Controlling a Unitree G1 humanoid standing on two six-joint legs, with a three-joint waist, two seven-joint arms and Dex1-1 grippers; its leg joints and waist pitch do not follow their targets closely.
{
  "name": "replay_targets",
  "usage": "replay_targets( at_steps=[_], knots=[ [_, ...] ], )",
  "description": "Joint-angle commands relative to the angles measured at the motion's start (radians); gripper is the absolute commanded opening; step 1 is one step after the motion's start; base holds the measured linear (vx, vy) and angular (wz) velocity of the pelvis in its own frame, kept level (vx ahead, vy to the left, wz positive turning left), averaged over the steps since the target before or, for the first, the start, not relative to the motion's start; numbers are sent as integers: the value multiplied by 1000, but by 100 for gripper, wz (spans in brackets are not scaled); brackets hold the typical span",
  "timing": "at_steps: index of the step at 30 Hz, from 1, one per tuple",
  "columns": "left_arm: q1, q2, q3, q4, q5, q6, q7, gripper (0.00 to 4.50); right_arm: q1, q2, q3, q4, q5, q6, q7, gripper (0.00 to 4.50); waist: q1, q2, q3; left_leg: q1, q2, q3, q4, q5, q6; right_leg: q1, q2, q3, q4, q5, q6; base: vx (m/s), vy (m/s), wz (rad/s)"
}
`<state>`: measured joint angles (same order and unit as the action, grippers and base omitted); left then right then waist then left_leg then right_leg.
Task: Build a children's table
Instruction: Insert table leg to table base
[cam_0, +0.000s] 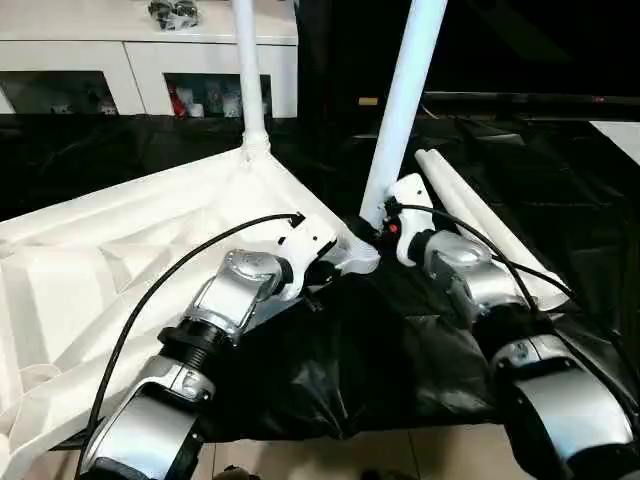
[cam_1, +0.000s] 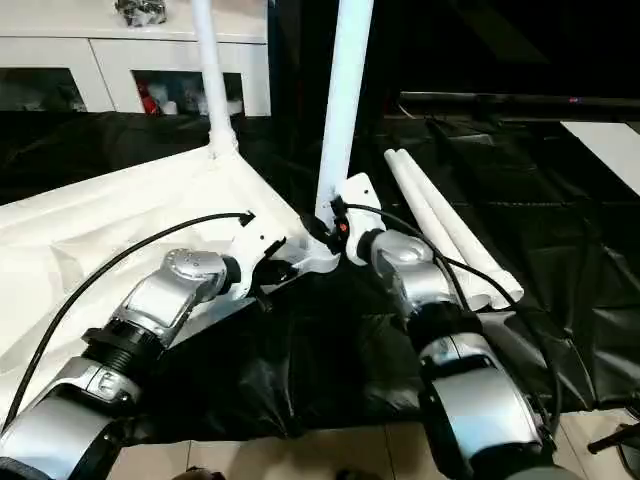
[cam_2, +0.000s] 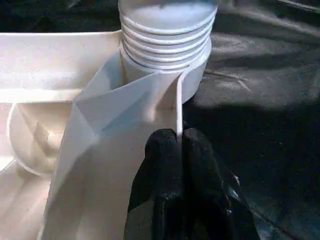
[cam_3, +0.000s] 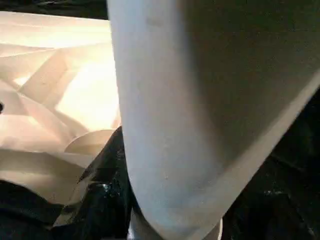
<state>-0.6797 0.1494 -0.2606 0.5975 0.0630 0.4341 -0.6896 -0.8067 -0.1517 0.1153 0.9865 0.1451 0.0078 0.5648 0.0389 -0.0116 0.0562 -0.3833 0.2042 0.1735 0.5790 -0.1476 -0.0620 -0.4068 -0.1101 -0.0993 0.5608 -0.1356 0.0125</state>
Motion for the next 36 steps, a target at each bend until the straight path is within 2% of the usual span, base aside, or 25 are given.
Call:
replay_targets(
  at_steps=[1, 10, 12, 15, 16, 20, 22, 23, 24, 26, 27, 29, 30, 31, 32, 33, 34, 36],
  knots=[
    [-63, -11, 47, -78, -14, -23, 47, 0, 54, 25, 32, 138, -62, 45, -8, 189, 5, -2, -66, 24, 20, -12, -76, -494, -10, 28, -42, 27, -78, -518, -161, 0, 0, 0],
    [-39, -7, 26, -115, -24, -20, 7, 0, 42, 39, 6, 168, -53, 50, -17, 189, 4, -1, -63, 24, 20, -13, -78, -505, -12, 29, -41, 26, -79, -529, -157, 0, 0, 0],
    [-35, -5, 20, -119, -28, -23, -2, 0, 30, 42, -6, 186, -48, 40, -17, 245, 3, 0, -63, 25, 20, -13, -78, -505, -13, 28, -42, 27, -79, -529, -159, 0, 0, 0],
    [-30, -2, 10, -121, -30, -30, -20, 0, 14, 46, -27, 195, -43, 36, -5, 265, 4, 4, -64, 28, 21, -10, -77, -510, -13, 24, -43, 29, -83, -521, -167, 0, 0, 0],
    [-30, 1, 7, -121, -29, -33, -25, 0, 12, 46, -28, 193, -42, 36, -3, 287, 4, 2, -65, 23, 22, -12, -79, -493, -13, 30, -41, 30, -74, -493, -175, 0, 0, 0],
    [-24, 11, 0, -126, -32, -41, -52, 0, 5, 38, -35, 164, -28, 23, 53, 322, 6, 6, -67, 21, 23, -9, -80, -476, -11, 32, -39, 34, -68, -441, -195, 0, 0, 0],
    [-22, 14, -2, -128, -34, -46, -62, 0, 5, 36, -37, 157, -24, 17, 64, 333, 11, 4, -72, 18, 24, -6, -79, -433, -4, 36, -40, 36, -62, -388, -210, 0, 0, 0],
    [-19, 18, -6, -133, -33, -51, -72, 0, 3, 31, -39, 150, -22, 13, 75, 350, 13, 9, -72, 18, 24, -5, -78, -423, -3, 37, -40, 37, -60, -373, -216, 0, 0, 0],
    [-16, 21, -9, -136, -32, -53, -77, 0, 1, 28, -41, 146, -22, 10, 83, 350, 15, 5, -74, 15, 24, -3, -77, -398, 3, 40, -40, 38, -56, -348, -224, 0, 0, 0],
    [-6, 35, -17, -150, -35, -69, -109, 0, 5, 11, -39, 111, -26, -6, 131, 372, 22, 11, -78, 11, 24, 0, -74, -346, 11, 43, -38, 40, -47, -283, -238, 0, 0, 0],
    [-2, 39, -18, -155, -42, -73, -126, 0, 11, 2, -36, 90, -26, -14, 156, 383, 24, 8, -79, 9, 22, 3, -71, -329, 23, 44, -37, 40, -45, -257, -244, 0, 0, 0],
    [4, 44, -17, -162, -53, -76, -148, 0, 29, -20, -29, 37, -21, -24, 215, 383, 29, 10, -79, 13, 22, 7, -66, -312, 32, 41, -35, 43, -40, -227, -257, 0, 0, 0],
    [6, 53, -24, -161, -52, -95, -167, 0, 47, -34, -18, -3, -17, -22, 267, 383, 31, 14, -80, 10, 24, 6, -66, -291, 37, 45, -35, 43, -33, -194, -268, 0, 0, 0],
    [7, 55, -26, -161, -51, -99, -171, 0, 50, -37, -16, -11, -16, -22, 277, 383, 35, 10, -82, 10, 23, 8, -63, -273, 46, 49, -33, 41, -30, -171, -272, 0, 0, 0],
    [9, 61, -31, -158, -53, -113, -190, 0, 67, -52, -6, -47, -12, -15, 316, 383, 38, 14, -80, 9, 23, 8, -63, -258, 54, 49, -31, 41, -30, -151, -276, 0, 0, 0],
    [14, 74, -40, -155, -61, -133, -234, 0, 99, -81, 17, -110, -9, -4, 388, 383, 40, 19, -82, 11, 23, 8, -62, -255, 55, 49, -32, 41, -26, -143, -281, 0, 0, 0],
    [17, 80, -44, -155, -63, -143, -253, 0, 113, -93, 27, -135, -9, 0, 414, 383, 48, 17, -82, 13, 24, 10, -60, -245, 63, 51, -29, 41, -26, -134, -279, 0, 0, 0],
    [22, 92, -54, -154, -69, -167, -294, 0, 140, -117, 48, -179, -9, 8, 463, 383, 54, 19, -80, 12, 25, 11, -61, -249, 65, 50, -29, 40, -27, -147, -280, 0, 0, 0]
  ],
)
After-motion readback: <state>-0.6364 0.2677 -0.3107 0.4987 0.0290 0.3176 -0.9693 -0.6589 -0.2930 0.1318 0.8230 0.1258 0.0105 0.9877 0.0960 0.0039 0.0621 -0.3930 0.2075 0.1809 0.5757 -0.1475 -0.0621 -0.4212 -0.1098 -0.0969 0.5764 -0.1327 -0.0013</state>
